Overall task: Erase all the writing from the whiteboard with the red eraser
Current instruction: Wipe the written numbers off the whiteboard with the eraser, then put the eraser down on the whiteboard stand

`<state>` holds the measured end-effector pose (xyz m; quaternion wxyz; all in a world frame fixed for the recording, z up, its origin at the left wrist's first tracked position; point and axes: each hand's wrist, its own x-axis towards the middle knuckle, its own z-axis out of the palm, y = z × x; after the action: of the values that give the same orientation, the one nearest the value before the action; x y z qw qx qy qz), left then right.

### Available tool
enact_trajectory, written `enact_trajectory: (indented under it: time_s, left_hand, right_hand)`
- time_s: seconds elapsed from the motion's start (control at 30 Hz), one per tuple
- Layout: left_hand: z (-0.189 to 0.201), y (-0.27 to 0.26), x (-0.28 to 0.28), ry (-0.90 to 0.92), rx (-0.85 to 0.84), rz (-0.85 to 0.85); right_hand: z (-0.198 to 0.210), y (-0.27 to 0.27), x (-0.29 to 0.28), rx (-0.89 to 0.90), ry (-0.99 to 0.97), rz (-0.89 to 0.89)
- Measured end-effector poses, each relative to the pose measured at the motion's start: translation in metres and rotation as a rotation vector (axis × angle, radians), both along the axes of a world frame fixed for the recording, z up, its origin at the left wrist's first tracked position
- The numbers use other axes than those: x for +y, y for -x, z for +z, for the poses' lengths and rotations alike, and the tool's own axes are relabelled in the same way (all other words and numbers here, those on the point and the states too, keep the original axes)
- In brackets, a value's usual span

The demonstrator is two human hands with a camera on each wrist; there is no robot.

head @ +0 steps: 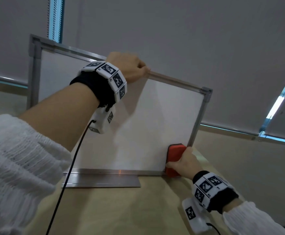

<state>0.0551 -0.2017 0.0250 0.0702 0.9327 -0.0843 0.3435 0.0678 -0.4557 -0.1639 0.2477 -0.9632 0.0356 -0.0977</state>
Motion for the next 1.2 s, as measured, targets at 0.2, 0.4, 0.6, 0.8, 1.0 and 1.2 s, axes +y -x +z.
enact_trajectory:
  time_s: [0.2,0.4,0.6,0.8,1.0,1.2]
  left_hand:
    - [0.002,0.007,0.001,-0.055,0.038,0.003]
    - [0.003,0.013,0.025,0.013,0.042,0.105]
    - [0.0,0.024,0.079,0.05,0.078,0.255]
    - [-0.004,0.028,0.105,0.066,0.031,0.341]
    - [-0.008,0.031,0.114,0.146,0.0,0.35]
    - [-0.021,0.034,0.118,0.604,-0.155,0.26]
  right_hand:
    - [0.015,0.034,0.024,-0.01,0.184,0.303]
    - [0.016,0.062,0.084,0.198,0.339,0.768]
    - [0.002,0.059,0.127,0.158,0.49,0.932]
    - [-0.012,0.042,0.138,-0.017,0.612,0.88]
    - [0.001,0.046,0.13,-0.138,0.636,0.752]
    - [0.029,0.013,0.065,-0.949,-0.345,0.044]
